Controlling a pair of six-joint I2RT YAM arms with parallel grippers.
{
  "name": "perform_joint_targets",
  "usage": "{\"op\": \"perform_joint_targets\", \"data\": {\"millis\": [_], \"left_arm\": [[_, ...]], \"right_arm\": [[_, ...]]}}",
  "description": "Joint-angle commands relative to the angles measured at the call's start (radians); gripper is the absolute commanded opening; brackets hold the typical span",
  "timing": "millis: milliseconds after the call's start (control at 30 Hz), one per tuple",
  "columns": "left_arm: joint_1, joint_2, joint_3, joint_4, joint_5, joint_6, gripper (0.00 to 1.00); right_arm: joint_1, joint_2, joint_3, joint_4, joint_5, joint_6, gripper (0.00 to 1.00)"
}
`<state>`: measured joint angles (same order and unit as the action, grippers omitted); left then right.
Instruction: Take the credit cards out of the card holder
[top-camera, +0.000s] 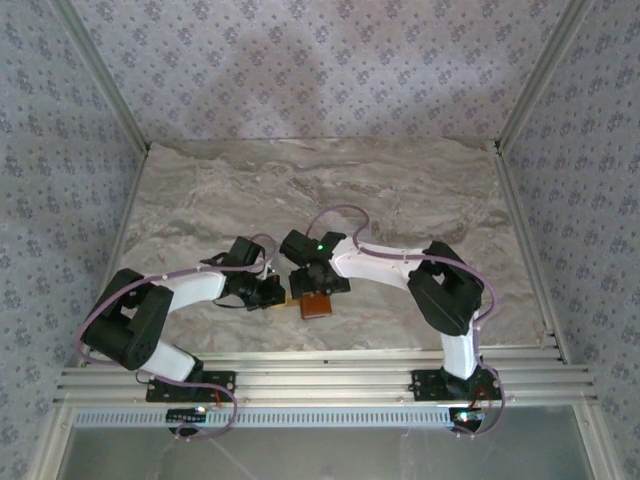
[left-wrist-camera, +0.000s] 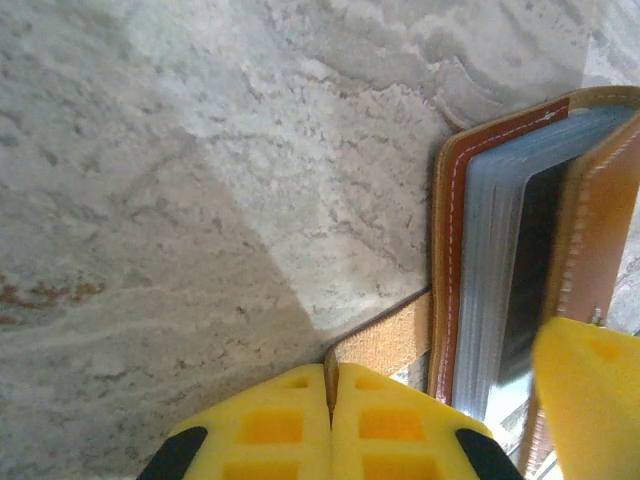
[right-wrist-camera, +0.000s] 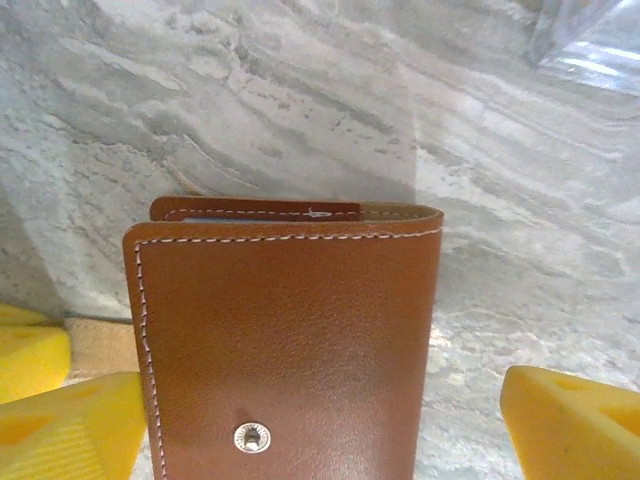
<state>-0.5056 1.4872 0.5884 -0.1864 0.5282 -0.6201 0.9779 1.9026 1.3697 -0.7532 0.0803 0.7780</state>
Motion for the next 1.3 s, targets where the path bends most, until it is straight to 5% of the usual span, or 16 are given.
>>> {"op": "perform_joint_targets", "data": {"millis": [0,333,867,1100,1267], "left_arm": [[0.000,0.018,0.022,-0.041,-0.005,0.028,0.00],[0.000,0.016,0.051,-0.083,-0.011,0.050,0.00],[-0.002,0.042,0.117,-0.181,-0.018,0.092,0.00],[-0.008,-0.006,0.162,-0.248,-0.053,0.077,0.15],[-0.017,-0.072,0.225,-0.329,-0.093,0.062,0.22]], "right_arm": [[-0.005,-0.053,-0.004,-0.076,0.054,0.000,0.92],[-0.034,-0.149,-0.067,-0.091,0.074,0.007,0.79],[-0.110,-0.294,-0.280,0.072,-0.063,0.012,0.23],[-0.117,-0.344,-0.296,0.071,-0.053,0.013,0.02],[-0.116,-0.373,-0.295,0.055,-0.027,0.024,0.00]]}}
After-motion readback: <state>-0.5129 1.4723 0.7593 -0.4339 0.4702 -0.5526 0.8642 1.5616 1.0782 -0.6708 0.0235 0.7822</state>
